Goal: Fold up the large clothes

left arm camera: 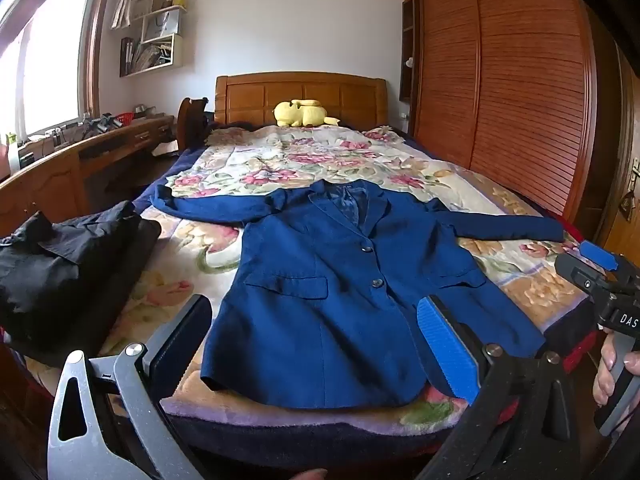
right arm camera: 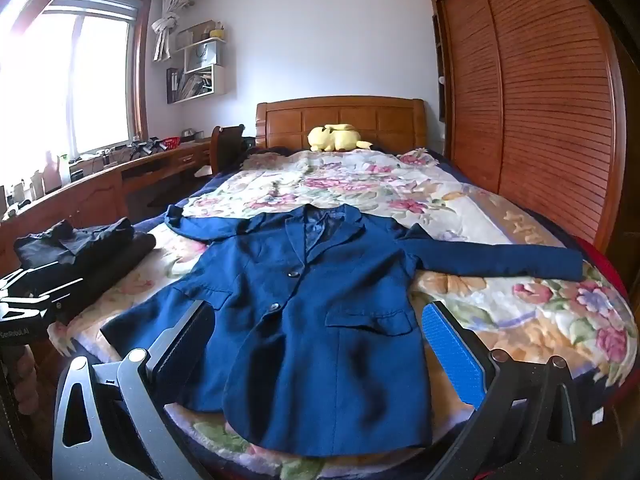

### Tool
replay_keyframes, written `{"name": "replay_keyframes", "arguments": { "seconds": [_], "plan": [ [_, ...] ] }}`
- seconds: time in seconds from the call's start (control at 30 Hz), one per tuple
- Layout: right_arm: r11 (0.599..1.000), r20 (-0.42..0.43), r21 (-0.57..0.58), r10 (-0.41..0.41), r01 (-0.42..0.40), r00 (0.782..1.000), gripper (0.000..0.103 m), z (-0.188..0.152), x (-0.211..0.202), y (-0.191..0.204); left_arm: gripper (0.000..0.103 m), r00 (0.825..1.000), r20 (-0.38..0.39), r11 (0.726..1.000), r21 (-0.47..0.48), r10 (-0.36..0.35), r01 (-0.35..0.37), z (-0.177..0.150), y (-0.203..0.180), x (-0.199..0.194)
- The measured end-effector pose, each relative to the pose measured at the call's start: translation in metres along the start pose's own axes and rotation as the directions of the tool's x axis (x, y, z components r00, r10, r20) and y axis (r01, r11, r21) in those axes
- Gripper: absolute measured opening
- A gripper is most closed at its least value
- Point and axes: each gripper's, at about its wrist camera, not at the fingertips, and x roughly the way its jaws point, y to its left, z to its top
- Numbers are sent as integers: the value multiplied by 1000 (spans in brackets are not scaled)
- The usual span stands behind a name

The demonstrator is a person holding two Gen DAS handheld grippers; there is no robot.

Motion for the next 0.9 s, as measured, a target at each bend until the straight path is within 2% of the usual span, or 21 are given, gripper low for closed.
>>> {"name": "replay_keyframes", "arguments": {
  "seconds": [0.9],
  "plan": [
    [1000, 5, 12, -3, 3, 1000, 103, 0, 0, -2, 103, 1000, 8, 1000, 12, 9, -9, 7, -2, -7]
  ]
}}
